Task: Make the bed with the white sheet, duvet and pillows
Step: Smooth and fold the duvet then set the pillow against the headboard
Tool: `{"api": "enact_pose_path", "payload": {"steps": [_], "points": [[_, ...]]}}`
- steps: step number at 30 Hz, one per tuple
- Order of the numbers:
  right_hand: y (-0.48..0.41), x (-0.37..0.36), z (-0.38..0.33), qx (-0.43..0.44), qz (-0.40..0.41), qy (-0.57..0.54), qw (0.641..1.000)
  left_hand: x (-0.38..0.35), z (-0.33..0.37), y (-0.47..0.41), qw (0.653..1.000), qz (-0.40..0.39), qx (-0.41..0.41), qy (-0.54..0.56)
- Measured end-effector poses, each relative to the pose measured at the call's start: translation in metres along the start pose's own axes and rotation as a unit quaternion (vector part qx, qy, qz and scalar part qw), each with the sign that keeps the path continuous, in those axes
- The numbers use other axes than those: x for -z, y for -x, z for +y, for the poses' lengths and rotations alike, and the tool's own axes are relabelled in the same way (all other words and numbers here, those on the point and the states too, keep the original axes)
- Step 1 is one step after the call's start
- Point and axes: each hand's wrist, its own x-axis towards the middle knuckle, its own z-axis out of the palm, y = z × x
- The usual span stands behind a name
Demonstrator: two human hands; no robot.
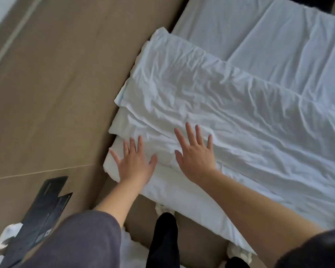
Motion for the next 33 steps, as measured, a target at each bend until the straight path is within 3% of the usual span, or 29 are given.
{"api": "enact_pose_path", "payload": {"steps": [2, 4, 7, 9, 11, 14, 15, 19, 22, 23, 25, 27, 29, 33], "points": [[-0.057, -0.032, -0.011, -0.008, -0.003, 0.012, 1.000, -0.025, -0.011, -0.055, 0.998, 0.015, 0.021, 0.051], [-0.105, -0.061, -0.015, -0.023, 0.000, 0.013, 1.000, -0.051, -0.021, -0.101, 0.980, 0.037, 0.075, 0.180], [-0.164, -0.099, -0.014, -0.042, -0.006, -0.007, 0.999, -0.086, -0.034, -0.148, 0.895, 0.100, 0.150, 0.407], [-0.191, -0.124, -0.011, -0.059, -0.026, -0.008, 0.998, -0.101, -0.039, -0.171, 0.828, 0.155, 0.189, 0.505], [-0.208, -0.145, -0.009, -0.074, -0.037, 0.005, 0.997, -0.111, -0.042, -0.189, 0.738, 0.189, 0.252, 0.597], [-0.218, -0.165, -0.007, -0.080, -0.018, 0.008, 0.997, -0.117, -0.042, -0.205, 0.553, 0.119, 0.320, 0.760], [-0.218, -0.166, -0.007, -0.079, -0.016, 0.011, 0.997, -0.115, -0.044, -0.208, 0.515, 0.080, 0.331, 0.787], [-0.209, -0.154, -0.012, -0.078, -0.022, -0.044, 0.996, -0.085, -0.045, -0.214, 0.514, -0.022, 0.271, 0.814], [-0.205, -0.129, -0.017, -0.065, -0.030, -0.239, 0.968, -0.043, -0.030, -0.200, 0.541, -0.012, 0.195, 0.818], [-0.201, -0.116, -0.017, -0.059, -0.021, -0.358, 0.932, -0.028, -0.023, -0.191, 0.558, 0.001, 0.163, 0.814], [-0.188, -0.086, -0.015, -0.042, 0.016, -0.571, 0.820, 0.003, -0.004, -0.169, 0.590, 0.023, 0.086, 0.802], [-0.169, -0.057, -0.005, -0.082, 0.033, -0.695, 0.713, 0.036, 0.017, -0.143, 0.630, 0.031, 0.004, 0.776], [-0.146, -0.028, 0.013, -0.147, -0.008, -0.780, 0.608, 0.066, 0.042, -0.116, 0.670, 0.034, -0.085, 0.737], [-0.086, 0.009, 0.066, -0.138, -0.005, -0.848, 0.512, 0.106, 0.104, -0.049, 0.737, -0.013, -0.234, 0.634]]}}
